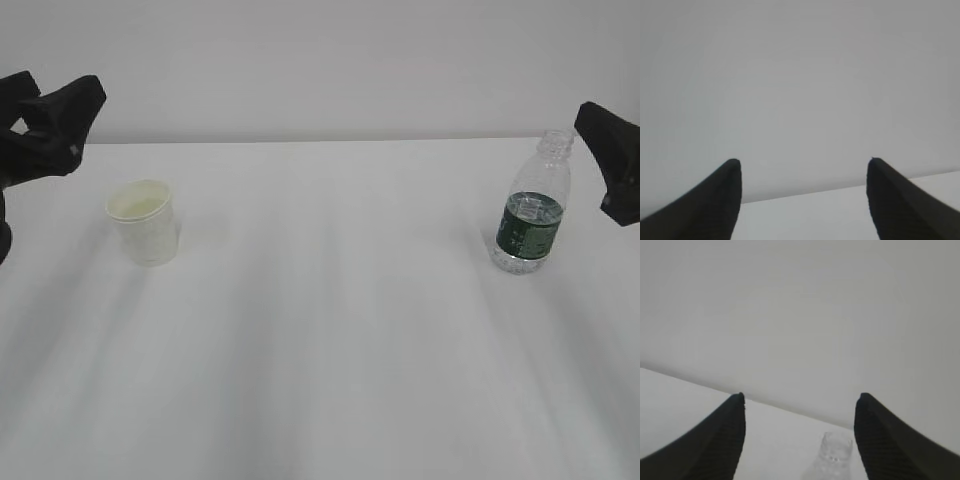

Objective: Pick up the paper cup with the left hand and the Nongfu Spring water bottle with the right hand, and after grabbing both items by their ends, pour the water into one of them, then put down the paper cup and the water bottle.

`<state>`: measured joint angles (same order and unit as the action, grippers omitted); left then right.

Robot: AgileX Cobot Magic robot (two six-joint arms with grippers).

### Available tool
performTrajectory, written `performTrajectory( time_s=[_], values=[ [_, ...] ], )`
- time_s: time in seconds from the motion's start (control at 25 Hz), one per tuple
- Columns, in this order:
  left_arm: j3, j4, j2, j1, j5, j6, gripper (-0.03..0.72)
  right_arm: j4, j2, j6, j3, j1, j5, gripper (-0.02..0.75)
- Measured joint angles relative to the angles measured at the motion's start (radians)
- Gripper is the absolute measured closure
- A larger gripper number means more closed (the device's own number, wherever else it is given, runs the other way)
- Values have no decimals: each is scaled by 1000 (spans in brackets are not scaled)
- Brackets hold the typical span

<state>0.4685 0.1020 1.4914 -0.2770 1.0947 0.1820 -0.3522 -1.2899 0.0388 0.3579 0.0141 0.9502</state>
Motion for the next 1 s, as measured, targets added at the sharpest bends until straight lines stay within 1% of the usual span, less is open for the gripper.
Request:
performTrajectory(
  time_s=[0.12, 0.28, 0.44, 0.68, 1.0],
  values=[
    [-4, -7, -54, 0, -92, 0, 137, 26, 57, 1, 0, 0, -110, 219],
    [-6, -52, -96, 0, -255, 0, 149, 78, 125, 1, 0, 0, -238, 220],
    [-6, -60, -120, 0, -381, 0, 152, 87, 187, 1, 0, 0, -347, 220],
    [-6, -60, -192, 0, -512, 0, 152, 87, 317, 1, 0, 0, -516, 221],
    [-6, -57, -308, 0, -650, 0, 155, 91, 466, 2, 0, 0, -665, 222]
  ],
)
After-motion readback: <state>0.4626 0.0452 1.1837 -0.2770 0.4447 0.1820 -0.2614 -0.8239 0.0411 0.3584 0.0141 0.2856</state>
